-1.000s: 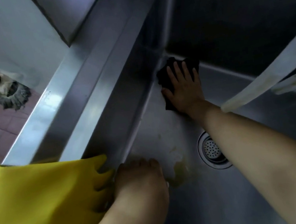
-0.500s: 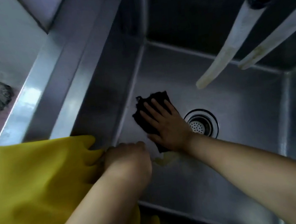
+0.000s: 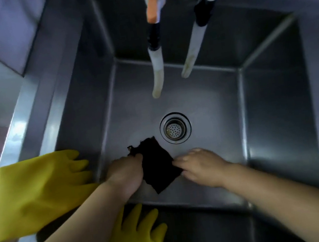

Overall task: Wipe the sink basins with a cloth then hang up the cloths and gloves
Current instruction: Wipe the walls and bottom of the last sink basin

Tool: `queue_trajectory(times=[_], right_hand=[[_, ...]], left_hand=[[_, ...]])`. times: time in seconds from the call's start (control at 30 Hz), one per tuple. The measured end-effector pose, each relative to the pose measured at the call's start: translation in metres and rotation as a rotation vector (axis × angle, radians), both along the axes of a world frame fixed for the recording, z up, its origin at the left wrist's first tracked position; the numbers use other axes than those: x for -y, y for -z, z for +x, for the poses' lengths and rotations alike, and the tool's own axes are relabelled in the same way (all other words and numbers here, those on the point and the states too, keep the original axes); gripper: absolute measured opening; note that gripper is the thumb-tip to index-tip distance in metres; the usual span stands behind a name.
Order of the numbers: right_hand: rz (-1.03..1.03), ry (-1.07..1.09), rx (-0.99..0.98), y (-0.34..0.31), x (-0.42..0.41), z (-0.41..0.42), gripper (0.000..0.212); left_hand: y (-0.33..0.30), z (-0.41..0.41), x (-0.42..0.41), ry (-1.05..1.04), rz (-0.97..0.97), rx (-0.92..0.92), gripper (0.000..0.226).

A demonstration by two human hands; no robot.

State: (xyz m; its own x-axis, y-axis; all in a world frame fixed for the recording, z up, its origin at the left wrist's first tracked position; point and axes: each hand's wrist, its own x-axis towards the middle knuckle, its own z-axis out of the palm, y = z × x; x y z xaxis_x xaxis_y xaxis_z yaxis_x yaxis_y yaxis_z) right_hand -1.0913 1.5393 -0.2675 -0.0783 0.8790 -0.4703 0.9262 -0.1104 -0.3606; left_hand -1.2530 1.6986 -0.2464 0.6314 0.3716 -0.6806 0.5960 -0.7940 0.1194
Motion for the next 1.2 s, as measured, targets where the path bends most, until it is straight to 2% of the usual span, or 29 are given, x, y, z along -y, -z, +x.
queue_trajectory(times=[0.07, 0.17, 0.27, 0.33, 0.4, 0.43, 0.5, 0.63, 0.8, 0.97, 1.07, 1.2], right_hand=[[0.009, -0.027, 0.104, -0.034, 0.029, 0.027, 0.035], [-0.003, -0.072, 0.251, -0.082, 0.068, 0.063, 0.034], [-0.081, -0.060, 0.325, -0.118, 0.094, 0.080, 0.030], [-0.120, -0.046, 0.357, -0.130, 0.106, 0.084, 0.029], [-0.079, 0.011, 0.414, -0.139, 0.113, 0.087, 0.010], [-0.029, 0.031, 0.423, -0.140, 0.117, 0.088, 0.007], [-0.006, 0.072, 0.415, -0.138, 0.123, 0.090, 0.015], [0.063, 0.130, 0.377, -0.128, 0.126, 0.092, 0.025], [0.082, 0.124, 0.346, -0.122, 0.127, 0.096, 0.031], [0.095, 0.121, 0.344, -0.118, 0.128, 0.099, 0.033], [0.122, 0.145, 0.334, -0.114, 0.130, 0.100, 0.034], [0.177, 0.152, 0.336, -0.111, 0.132, 0.100, 0.035]], left_hand=[[-0.004, 0.008, 0.012, 0.168, -0.037, -0.043, 0.025], [-0.004, 0.026, 0.025, 0.374, -0.086, -0.101, 0.031], [0.007, 0.043, 0.026, 0.636, -0.123, -0.063, 0.040], [0.022, 0.051, 0.020, 0.869, -0.101, 0.014, 0.044], [0.040, 0.053, 0.009, 1.038, -0.115, 0.054, 0.049], [0.049, 0.054, 0.004, 1.094, -0.135, 0.047, 0.051], [0.063, 0.054, -0.004, 1.193, -0.150, 0.008, 0.053], [0.087, 0.047, -0.018, 1.236, -0.145, 0.025, 0.055], [0.101, 0.062, -0.008, 1.331, -0.162, 0.153, 0.057], [0.108, 0.093, 0.044, 1.267, -0.239, 0.299, 0.062], [0.111, 0.110, 0.091, 1.200, -0.241, 0.413, 0.068], [0.118, 0.131, 0.149, 1.163, -0.218, 0.472, 0.069]])
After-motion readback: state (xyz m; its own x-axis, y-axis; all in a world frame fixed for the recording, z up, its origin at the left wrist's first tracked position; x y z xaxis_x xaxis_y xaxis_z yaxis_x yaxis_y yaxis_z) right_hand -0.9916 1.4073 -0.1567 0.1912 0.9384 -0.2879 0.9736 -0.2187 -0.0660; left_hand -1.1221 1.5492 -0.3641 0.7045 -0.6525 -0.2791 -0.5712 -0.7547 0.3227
